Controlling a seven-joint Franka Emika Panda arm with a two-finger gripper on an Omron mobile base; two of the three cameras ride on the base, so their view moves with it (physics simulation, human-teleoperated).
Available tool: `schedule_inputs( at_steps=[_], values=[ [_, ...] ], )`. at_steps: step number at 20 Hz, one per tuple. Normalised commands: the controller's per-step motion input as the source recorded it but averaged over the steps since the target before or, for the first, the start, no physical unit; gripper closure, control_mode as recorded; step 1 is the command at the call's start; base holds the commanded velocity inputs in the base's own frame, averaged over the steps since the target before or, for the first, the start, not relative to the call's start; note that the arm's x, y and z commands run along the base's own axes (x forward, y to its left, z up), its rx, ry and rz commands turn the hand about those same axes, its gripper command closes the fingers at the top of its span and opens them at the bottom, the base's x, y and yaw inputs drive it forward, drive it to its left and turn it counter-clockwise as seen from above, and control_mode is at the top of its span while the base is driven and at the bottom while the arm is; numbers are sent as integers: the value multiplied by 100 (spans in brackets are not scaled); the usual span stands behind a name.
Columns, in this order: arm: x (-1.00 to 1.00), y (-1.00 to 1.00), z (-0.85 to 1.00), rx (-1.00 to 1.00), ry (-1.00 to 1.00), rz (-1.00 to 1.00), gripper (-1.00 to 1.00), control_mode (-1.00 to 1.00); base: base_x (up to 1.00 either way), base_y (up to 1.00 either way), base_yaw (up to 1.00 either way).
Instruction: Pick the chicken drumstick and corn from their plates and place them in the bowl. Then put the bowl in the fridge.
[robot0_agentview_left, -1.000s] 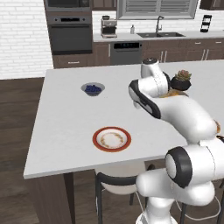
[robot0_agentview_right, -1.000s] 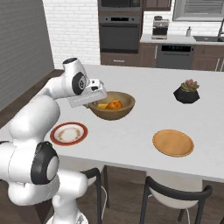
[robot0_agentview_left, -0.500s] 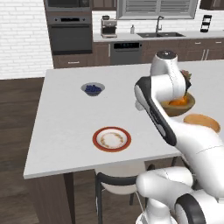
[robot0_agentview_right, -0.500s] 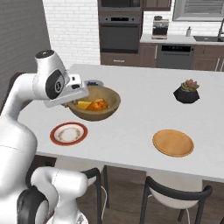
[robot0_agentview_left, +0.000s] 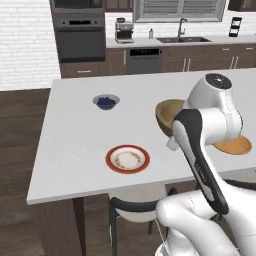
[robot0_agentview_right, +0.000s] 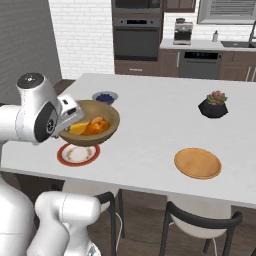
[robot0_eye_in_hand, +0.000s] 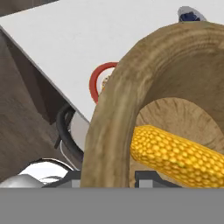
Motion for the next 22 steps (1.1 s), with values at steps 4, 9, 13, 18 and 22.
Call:
schedule_inputs(
  at_steps=[4,9,13,18,22],
  values=[
    [-4,7,0,-26,0,95,100,-100,0,0,0],
    [-19,6,0,-46,-1,72,100,-100,0,0,0],
    [-36,-25,0,-28,-4,15,100,-100,0,0,0],
    [-22,-47,-13,13,-1,0,100,-100,0,0,0],
    [-21,-5,-1,6,0,0,100,-100,0,0,0]
  ],
)
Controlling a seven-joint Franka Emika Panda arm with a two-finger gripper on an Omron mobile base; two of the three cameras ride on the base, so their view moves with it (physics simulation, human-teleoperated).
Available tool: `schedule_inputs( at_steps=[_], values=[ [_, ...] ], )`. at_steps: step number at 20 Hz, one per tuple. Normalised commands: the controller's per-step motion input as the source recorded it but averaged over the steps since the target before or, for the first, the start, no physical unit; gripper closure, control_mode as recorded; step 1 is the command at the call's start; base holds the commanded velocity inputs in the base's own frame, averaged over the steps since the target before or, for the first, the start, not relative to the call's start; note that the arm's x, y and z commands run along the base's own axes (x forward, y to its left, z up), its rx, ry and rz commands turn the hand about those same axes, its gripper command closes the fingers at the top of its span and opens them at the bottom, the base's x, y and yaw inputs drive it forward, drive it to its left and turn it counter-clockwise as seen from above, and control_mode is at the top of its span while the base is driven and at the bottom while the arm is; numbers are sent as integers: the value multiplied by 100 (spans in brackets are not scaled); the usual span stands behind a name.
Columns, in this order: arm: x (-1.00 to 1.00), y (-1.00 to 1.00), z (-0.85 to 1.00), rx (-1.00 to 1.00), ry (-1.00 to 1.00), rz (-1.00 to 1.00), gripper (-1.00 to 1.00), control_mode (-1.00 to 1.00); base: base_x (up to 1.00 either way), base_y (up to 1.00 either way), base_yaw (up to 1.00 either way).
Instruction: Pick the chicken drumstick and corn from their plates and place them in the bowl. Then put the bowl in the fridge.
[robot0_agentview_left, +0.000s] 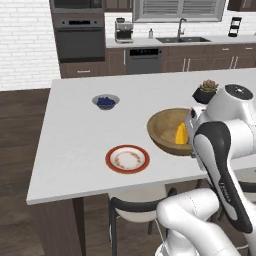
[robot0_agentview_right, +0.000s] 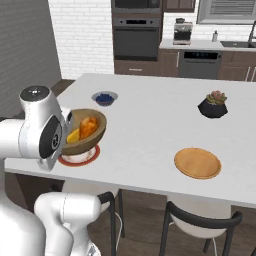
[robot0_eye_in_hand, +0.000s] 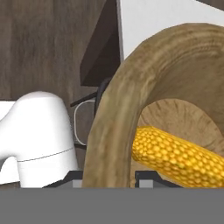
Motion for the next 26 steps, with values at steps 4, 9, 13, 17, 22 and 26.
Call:
schedule_inputs(
  at_steps=[4,9,13,17,22,26],
  values=[
    [-10,0,-1,2,0,0,100,-100,0,0,0],
    [0,0,-2,1,0,0,100,-100,0,0,0],
    [-1,0,0,0,0,0,100,-100,0,0,0],
    [-11,0,0,1,-1,-2,100,100,-5,0,-12],
    [0,0,0,0,0,0,100,100,-41,0,-61],
    [0,0,0,0,0,0,100,100,-17,4,-91]
  ],
)
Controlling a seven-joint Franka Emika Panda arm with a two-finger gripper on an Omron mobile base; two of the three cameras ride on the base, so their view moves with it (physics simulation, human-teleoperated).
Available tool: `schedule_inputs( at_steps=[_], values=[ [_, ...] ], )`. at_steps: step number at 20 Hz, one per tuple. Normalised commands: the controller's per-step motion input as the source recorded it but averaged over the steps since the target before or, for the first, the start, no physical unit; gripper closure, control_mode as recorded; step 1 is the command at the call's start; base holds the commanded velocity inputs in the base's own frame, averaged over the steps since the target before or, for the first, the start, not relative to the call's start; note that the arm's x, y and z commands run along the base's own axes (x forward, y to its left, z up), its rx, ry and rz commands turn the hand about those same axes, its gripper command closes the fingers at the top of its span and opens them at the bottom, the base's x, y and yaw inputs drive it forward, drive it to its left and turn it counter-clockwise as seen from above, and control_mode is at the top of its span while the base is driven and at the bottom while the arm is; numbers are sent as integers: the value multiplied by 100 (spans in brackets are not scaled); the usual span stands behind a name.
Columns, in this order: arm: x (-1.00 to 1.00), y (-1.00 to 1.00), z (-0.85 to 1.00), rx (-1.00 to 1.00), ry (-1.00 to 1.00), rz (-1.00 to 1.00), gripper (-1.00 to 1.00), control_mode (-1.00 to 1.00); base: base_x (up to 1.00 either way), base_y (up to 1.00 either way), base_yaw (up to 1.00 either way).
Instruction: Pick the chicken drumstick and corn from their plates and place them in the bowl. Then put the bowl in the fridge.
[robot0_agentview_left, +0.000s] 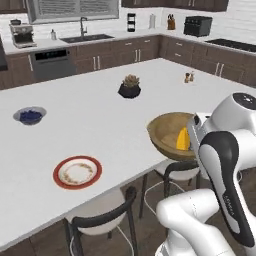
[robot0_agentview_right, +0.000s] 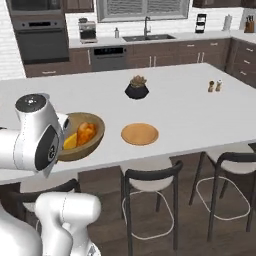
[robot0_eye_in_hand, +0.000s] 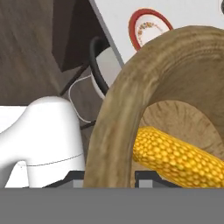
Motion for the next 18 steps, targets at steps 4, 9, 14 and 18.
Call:
schedule_inputs(
  at_steps=[4,9,14,18],
  values=[
    [0,0,0,0,0,0,100,100,-1,0,-98],
    [0,0,0,0,0,0,100,100,0,0,-100],
    [0,0,0,0,0,0,100,100,15,-8,-92],
    [0,0,0,0,0,0,100,100,73,-31,-52]
  ],
)
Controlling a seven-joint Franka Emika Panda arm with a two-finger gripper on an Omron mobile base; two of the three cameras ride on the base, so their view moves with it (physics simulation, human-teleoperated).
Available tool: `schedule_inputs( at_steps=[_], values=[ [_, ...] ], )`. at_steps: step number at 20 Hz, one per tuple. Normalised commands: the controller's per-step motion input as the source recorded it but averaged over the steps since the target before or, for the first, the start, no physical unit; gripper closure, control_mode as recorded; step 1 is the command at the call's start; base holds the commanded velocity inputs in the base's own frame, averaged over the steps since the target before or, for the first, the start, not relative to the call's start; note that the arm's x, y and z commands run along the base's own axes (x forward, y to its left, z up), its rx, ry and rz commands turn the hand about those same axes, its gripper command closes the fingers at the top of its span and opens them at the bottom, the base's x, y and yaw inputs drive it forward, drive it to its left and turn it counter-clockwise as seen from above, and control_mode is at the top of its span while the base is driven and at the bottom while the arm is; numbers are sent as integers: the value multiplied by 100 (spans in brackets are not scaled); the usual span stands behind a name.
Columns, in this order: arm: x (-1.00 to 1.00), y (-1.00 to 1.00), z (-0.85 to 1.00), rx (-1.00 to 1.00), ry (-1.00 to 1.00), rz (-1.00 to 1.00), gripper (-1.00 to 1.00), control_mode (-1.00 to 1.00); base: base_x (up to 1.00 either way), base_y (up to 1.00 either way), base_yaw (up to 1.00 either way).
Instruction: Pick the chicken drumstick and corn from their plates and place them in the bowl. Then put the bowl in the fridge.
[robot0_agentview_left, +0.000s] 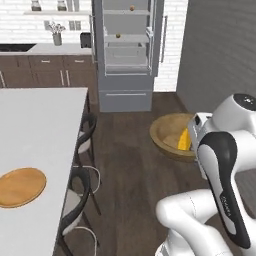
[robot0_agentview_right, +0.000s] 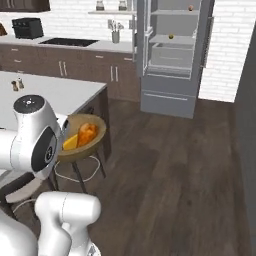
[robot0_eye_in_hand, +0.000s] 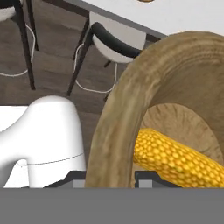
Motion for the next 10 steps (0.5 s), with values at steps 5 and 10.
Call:
schedule_inputs(
  at_steps=[5,10],
  values=[
    [0,0,0,0,0,0,100,100,100,-16,-11],
    [0,0,0,0,0,0,100,100,100,-61,-12]
  ],
)
